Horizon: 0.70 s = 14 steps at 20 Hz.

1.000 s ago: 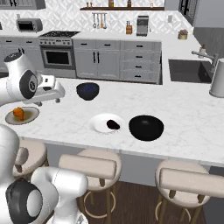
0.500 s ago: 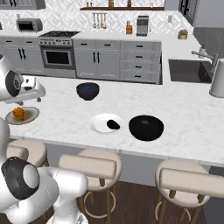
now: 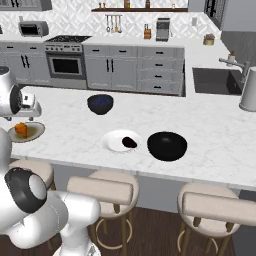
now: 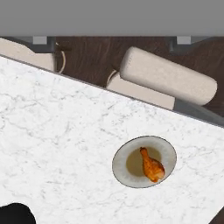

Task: Pick the chicken drumstick and avocado from their plates and place them in the bowl. Then put the bowl in the fridge.

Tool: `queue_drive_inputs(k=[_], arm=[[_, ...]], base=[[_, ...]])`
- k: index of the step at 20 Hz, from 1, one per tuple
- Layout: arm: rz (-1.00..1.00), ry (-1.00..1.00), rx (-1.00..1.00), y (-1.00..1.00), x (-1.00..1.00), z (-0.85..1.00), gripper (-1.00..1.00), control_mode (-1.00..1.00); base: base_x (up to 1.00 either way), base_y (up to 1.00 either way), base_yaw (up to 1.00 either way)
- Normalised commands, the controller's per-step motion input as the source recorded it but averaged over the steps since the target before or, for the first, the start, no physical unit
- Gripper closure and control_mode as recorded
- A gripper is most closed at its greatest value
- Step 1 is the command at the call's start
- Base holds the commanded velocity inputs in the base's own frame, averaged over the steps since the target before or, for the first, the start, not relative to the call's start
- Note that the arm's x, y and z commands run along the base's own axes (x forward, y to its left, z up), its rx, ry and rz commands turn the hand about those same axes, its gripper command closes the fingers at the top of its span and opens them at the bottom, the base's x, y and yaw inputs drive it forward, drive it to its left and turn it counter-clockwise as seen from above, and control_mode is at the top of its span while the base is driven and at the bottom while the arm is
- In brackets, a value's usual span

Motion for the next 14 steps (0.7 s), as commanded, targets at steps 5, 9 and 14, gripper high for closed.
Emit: queue_drive_inputs(k=[5, 9, 14], arm=[[0.01, 0.0, 0.07, 0.61, 0.11, -0.34, -1.0, -1.0], [0.04, 0.0, -0.02, 0.47, 0.36, -0.35, -1.0, -1.0], [0.06, 0.01, -0.07, 0.4, 0.46, -0.4, -1.0, -1.0]], base=[[0.0, 0.0, 0.0], [0.0, 0.0, 0.0], [0.0, 0.0, 0.0]])
